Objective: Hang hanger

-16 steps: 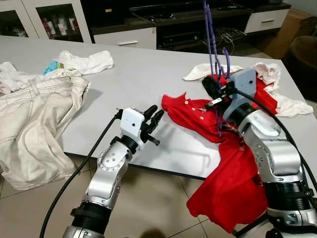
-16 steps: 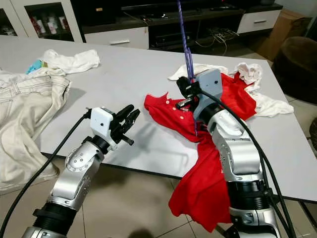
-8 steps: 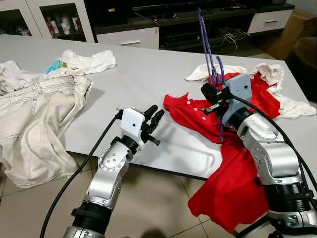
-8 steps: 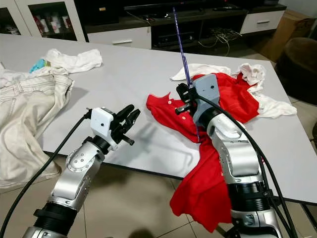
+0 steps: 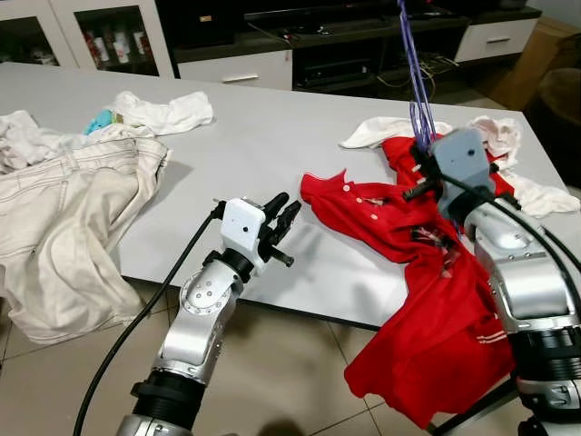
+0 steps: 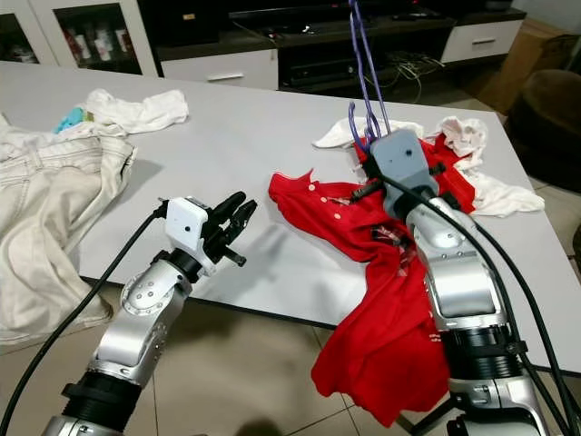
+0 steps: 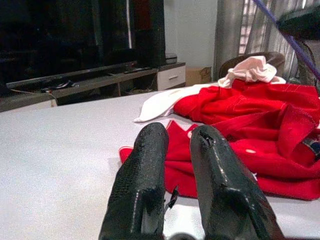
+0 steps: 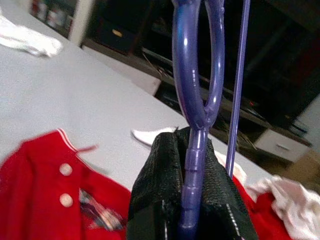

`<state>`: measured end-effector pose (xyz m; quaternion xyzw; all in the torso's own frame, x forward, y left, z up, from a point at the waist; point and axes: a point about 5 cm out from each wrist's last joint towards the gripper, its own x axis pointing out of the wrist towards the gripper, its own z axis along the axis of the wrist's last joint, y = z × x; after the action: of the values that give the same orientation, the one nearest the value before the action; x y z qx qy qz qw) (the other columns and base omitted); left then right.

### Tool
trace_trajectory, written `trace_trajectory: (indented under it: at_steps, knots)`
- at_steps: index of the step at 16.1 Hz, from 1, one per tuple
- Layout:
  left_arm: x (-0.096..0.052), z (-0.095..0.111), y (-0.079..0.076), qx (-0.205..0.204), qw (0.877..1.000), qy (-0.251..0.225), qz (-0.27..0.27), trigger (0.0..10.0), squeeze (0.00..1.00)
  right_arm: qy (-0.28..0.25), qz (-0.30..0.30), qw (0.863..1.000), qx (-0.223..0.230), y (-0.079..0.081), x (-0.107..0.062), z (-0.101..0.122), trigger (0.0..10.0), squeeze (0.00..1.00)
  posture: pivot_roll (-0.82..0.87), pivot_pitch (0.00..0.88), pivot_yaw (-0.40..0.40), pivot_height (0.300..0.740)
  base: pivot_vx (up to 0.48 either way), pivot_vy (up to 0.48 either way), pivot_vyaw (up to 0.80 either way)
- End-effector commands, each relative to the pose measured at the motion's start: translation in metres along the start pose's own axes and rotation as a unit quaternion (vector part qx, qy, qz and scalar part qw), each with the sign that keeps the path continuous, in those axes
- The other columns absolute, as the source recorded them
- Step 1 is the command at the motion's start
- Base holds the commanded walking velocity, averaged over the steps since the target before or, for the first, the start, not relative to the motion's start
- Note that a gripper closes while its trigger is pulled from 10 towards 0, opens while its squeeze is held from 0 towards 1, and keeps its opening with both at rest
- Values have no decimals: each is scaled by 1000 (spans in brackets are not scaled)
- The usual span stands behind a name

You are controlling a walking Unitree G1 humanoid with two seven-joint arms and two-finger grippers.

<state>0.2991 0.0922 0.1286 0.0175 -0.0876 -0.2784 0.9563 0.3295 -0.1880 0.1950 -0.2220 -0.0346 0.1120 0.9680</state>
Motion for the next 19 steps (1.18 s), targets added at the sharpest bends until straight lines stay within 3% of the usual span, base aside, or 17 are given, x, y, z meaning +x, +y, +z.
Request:
trace_trajectory:
  at_steps: [1, 4, 8, 12, 15, 19]
  knots:
    - [0, -2, -1, 6, 1000, 5, 0, 10000, 0, 5, -8, 1000, -10, 4, 0, -5, 10000, 0, -90, 0, 0, 740, 0, 0, 0]
    - [0, -3, -2, 4, 1000, 6, 0, 10000, 0, 31, -30, 999, 14, 16, 7, -24, 10000, 0, -94, 0, 1, 740, 0, 0, 0]
    - [1, -2, -3, 2, 1000, 5, -2, 10000, 0, 46, 18, 992, 116, 48, 16, -40, 10000, 0, -81, 0, -1, 740, 0, 0, 0]
    - [-1, -4, -2, -1, 1000, 9, 4, 10000, 0, 83, 39, 981, 170, 52, 4, -63, 10000, 0, -80, 0, 2, 740, 0, 0, 0]
    - [1, -3, -3, -2, 1000, 9, 0, 10000, 0, 83, 68, 972, 208, 54, -6, -65, 10000, 0, -95, 0, 8, 740, 0, 0, 0]
    - [5, -2, -2, -2, 1000, 7, -2, 10000, 0, 84, 122, 967, 208, 55, -22, -66, 10000, 0, -106, 0, 13, 740, 0, 0, 0]
